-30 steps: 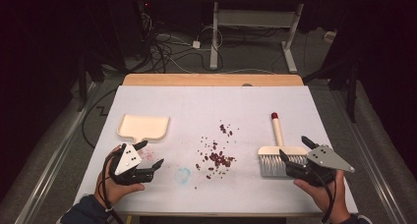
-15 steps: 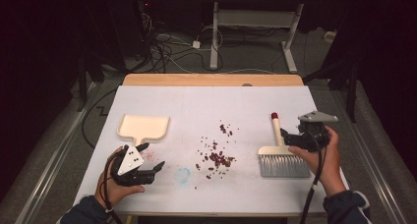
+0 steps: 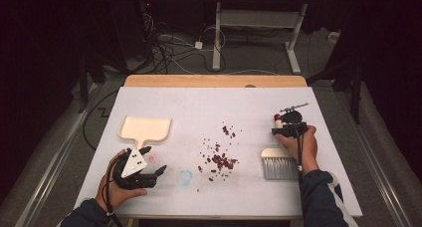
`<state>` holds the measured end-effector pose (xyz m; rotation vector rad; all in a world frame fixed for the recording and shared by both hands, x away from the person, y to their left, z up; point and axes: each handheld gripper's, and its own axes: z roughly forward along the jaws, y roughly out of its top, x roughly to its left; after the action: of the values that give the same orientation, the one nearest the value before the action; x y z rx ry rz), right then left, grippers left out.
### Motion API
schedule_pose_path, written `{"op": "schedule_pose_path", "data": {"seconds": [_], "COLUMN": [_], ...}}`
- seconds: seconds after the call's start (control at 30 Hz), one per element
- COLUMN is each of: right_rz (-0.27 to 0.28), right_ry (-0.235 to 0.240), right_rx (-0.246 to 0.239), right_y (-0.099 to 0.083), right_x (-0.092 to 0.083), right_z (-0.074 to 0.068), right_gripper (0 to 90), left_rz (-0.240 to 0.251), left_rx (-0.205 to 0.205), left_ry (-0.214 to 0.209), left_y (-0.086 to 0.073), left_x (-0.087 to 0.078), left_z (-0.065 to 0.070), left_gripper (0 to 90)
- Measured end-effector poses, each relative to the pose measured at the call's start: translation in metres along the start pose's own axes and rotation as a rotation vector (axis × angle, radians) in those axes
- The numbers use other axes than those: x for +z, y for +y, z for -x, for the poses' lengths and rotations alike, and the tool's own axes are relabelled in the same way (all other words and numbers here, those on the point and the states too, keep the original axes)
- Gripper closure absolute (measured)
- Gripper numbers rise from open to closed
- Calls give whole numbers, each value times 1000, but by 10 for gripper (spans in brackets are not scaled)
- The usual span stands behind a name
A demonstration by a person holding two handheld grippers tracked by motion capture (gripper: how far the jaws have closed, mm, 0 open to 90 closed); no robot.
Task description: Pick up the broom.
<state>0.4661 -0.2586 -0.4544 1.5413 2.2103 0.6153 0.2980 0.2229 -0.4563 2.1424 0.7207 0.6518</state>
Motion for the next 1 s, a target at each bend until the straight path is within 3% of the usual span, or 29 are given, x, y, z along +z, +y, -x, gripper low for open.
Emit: {"op": "schedule_pose_path", "data": {"seconds": [0.1,0.27,0.43,0.63,0.77,1.0], "right_rz": [-5,30,27,38,89,288], "right_ry": [4,13,17,39,59,95], "right_rx": [-19,-7,-69,-85,-80,-87], "right_y": [1,-3,-2,-3,-5,-12], "right_x": [0,0,-1,-3,-12,-58], "right_z": [-3,-2,-10,-10,-7,-2], "right_gripper": [617,629,696,697,697,699], "left_rz": [-1,-6,-9,-6,-4,8], "left_rx": [0,14,14,8,5,0], "left_ry": [-3,-7,-8,-10,-5,-3], "left_y": [0,2,2,1,1,3], "left_x": [2,2,2,2,1,-1], "left_z": [1,2,1,1,0,0], "left_gripper": [218,218,218,219,219,218]}}
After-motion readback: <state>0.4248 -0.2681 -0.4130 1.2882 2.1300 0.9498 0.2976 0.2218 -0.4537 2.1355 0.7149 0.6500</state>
